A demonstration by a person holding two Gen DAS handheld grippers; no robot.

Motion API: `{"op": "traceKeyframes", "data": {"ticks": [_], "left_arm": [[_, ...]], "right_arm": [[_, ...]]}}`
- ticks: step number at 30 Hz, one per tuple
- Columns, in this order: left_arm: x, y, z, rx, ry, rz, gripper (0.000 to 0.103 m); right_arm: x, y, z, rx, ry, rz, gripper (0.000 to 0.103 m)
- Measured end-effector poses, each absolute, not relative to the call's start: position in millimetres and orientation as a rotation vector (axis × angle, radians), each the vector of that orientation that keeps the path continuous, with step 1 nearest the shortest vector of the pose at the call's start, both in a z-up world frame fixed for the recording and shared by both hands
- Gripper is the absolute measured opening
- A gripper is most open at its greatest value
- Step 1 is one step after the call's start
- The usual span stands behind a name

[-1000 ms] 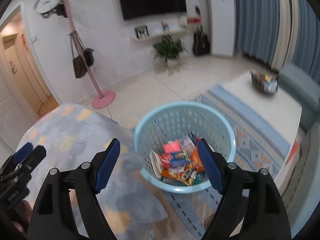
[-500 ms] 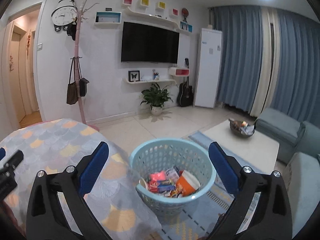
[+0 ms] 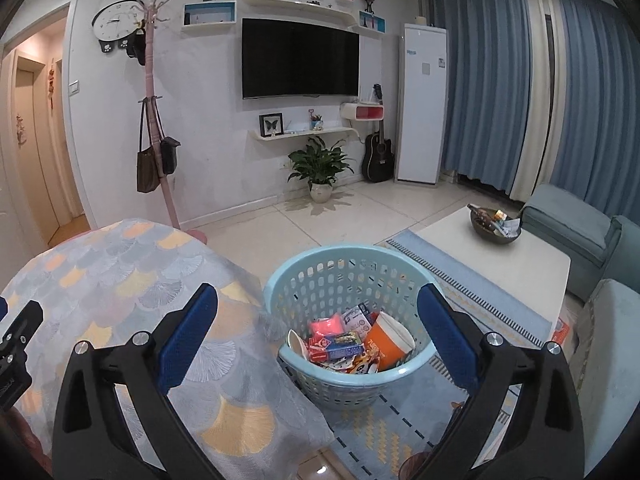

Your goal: Collect trash

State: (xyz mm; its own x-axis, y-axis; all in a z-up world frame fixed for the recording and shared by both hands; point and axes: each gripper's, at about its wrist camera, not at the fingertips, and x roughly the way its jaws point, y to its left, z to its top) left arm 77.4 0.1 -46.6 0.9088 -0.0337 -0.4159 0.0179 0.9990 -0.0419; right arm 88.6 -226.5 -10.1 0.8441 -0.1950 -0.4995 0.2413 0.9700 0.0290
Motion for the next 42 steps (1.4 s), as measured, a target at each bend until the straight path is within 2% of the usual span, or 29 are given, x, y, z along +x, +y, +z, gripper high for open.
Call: {"op": "traceKeyframes", "data": {"ticks": [42], "left_arm": [[82.5, 4.0, -49.4, -0.055, 0.477, -0.045, 0.096]], "right_arm": [[88.6, -216.4, -6.5, 0.082, 0.542, -0.203, 0.096]]}}
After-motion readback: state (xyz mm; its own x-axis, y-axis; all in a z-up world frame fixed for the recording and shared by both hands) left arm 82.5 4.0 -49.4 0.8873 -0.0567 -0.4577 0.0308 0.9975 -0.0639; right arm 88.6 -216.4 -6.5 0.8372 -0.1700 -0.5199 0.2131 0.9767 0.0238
